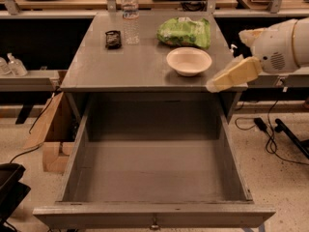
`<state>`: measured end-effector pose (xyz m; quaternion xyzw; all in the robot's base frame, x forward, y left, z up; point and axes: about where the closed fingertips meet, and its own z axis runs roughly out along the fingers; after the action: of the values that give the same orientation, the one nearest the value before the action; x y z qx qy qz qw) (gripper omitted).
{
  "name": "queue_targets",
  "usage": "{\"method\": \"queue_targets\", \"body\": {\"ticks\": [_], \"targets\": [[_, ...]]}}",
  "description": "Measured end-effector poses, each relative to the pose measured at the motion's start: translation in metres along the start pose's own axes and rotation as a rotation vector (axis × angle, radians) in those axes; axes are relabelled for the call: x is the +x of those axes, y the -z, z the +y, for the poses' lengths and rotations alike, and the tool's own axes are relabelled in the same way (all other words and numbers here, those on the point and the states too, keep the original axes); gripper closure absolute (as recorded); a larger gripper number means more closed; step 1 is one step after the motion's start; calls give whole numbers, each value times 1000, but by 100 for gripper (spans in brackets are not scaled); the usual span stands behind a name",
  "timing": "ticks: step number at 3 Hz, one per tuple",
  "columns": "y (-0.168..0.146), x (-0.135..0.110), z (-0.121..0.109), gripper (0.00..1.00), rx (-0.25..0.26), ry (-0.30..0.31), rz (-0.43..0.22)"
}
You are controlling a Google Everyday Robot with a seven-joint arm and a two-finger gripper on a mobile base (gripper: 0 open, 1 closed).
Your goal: Place water bottle into top drawer
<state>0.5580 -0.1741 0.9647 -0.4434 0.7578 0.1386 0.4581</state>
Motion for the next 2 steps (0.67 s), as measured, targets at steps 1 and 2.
{"method": "queue_targets", "body": {"ticks": [1, 2], "targets": [[-7, -24, 5, 0, 25, 20, -82], [-8, -25, 5, 0, 25, 20, -80]]}}
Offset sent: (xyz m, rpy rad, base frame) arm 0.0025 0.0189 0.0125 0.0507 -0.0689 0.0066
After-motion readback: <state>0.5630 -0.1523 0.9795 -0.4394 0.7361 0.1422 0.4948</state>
